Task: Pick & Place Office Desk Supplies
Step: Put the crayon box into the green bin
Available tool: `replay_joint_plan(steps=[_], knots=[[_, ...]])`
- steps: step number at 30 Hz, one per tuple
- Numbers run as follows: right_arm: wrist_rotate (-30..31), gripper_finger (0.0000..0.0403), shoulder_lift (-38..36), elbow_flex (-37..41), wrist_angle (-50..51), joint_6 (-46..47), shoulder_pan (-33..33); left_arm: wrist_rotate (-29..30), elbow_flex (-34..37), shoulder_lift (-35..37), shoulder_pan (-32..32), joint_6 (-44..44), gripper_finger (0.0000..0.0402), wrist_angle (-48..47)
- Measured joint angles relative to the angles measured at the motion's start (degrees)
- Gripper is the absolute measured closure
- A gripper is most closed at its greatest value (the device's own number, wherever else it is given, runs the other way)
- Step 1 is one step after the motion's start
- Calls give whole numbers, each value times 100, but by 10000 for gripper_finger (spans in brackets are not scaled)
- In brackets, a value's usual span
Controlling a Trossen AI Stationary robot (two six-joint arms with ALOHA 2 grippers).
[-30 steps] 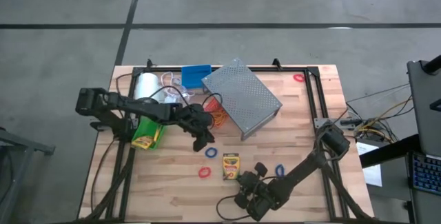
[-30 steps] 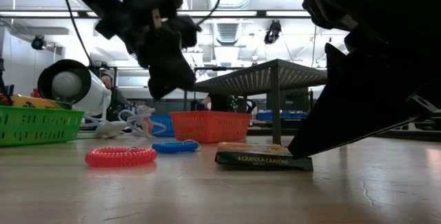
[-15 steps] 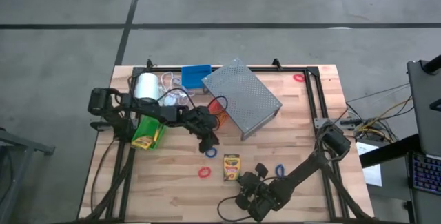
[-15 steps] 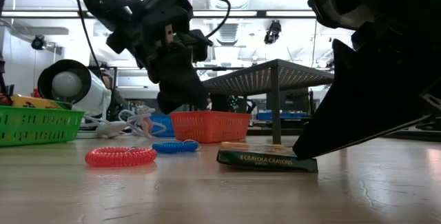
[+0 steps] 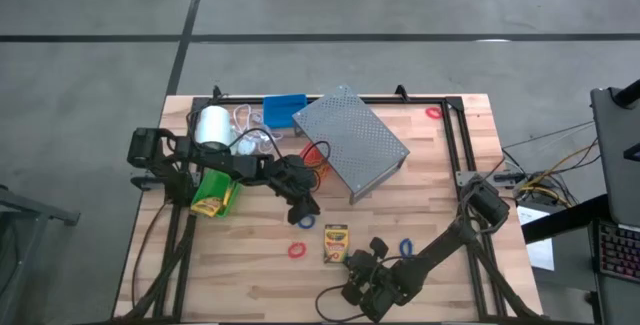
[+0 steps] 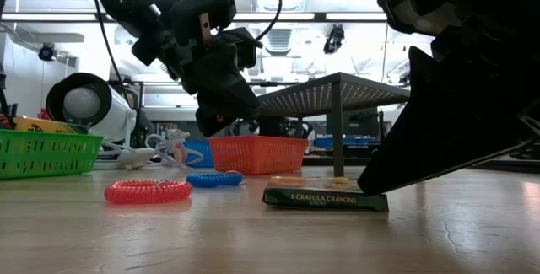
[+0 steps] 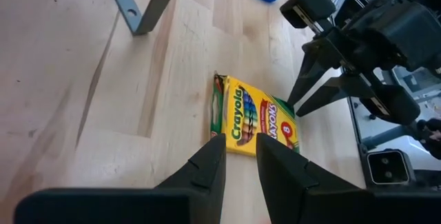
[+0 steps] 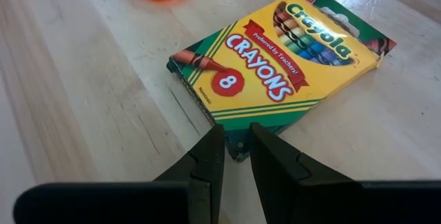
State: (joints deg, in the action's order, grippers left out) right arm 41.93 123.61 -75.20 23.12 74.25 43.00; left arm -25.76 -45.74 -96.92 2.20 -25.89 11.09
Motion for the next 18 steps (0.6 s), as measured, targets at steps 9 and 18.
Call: replay_joint_plan(steps=[9,18], knots=[[2,335,0,7,4,-244,0,-1,0,-4,-38,-125,316,229],[12,335,0,-24,12,86,-11,0,0,-4,-66,-114,316,243]])
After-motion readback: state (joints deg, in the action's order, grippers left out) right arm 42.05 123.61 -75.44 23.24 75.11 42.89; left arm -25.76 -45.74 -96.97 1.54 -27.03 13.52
